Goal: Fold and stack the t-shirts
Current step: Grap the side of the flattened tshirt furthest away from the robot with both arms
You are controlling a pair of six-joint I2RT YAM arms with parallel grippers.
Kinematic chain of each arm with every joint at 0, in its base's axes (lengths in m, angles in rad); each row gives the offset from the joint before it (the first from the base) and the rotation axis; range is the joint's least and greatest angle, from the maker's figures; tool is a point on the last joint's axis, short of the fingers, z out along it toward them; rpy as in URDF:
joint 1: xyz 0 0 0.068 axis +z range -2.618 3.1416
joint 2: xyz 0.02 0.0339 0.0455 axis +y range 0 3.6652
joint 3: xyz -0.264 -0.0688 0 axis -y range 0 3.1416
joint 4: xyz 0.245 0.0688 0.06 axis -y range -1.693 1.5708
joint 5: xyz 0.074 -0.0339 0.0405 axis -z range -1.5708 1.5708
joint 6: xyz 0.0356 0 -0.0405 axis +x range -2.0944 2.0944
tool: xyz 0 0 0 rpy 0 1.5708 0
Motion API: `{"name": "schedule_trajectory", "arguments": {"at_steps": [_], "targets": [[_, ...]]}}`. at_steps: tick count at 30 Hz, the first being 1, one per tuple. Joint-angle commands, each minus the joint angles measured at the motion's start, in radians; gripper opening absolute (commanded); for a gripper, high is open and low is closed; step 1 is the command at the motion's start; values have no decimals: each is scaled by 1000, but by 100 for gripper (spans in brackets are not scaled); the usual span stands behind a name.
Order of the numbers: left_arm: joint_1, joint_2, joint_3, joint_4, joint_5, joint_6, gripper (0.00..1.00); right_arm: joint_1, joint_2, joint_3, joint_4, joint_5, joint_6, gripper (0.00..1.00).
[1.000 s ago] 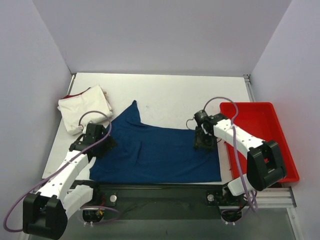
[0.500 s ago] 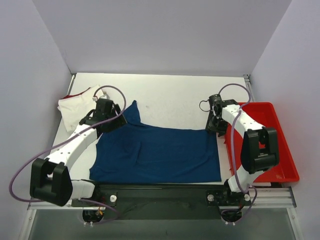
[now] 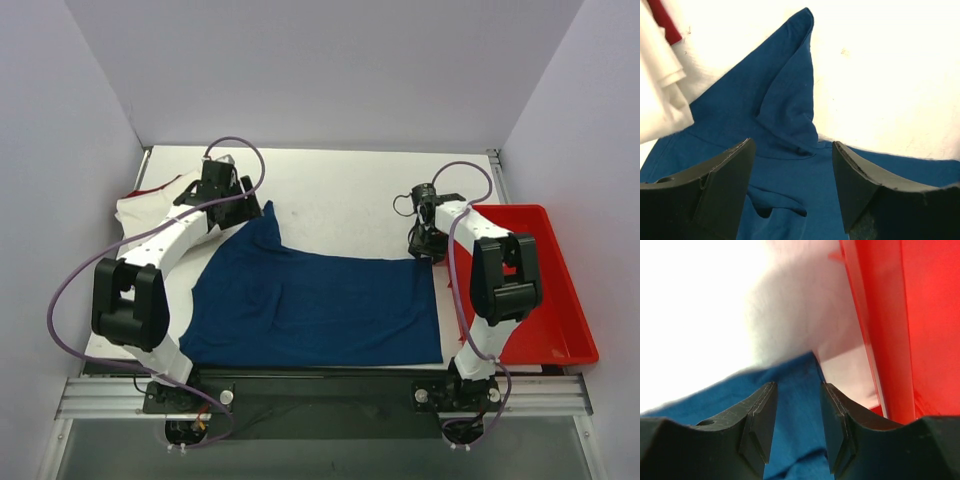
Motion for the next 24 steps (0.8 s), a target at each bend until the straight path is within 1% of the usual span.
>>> {"name": "schedule_trajectory", "arguments": {"at_steps": [1, 3, 7, 13, 14, 18, 20, 24], "targets": [[16, 26, 75, 29, 58, 49, 73, 6, 33, 40, 6, 81, 32, 40], [27, 49, 91, 30, 73, 57, 73, 10, 50, 47, 12, 90, 37, 39], [40, 95, 137, 32, 110, 67, 73, 47, 70, 38, 24, 165, 31, 40], [50, 158, 187, 32, 136, 120, 73, 55, 98, 21, 70, 127, 61, 39], [53, 168, 213, 21, 133, 127, 73, 61, 104, 24, 70, 125, 63, 35], [63, 237, 284, -5, 147, 162, 73, 66, 104, 14, 66, 119, 81, 31], [61, 268, 302, -2, 148, 166, 72, 66, 102, 4, 61, 113, 87, 26], [49, 335, 356, 8, 144, 185, 70, 66, 95, -11, 41, 96, 94, 22]]}}
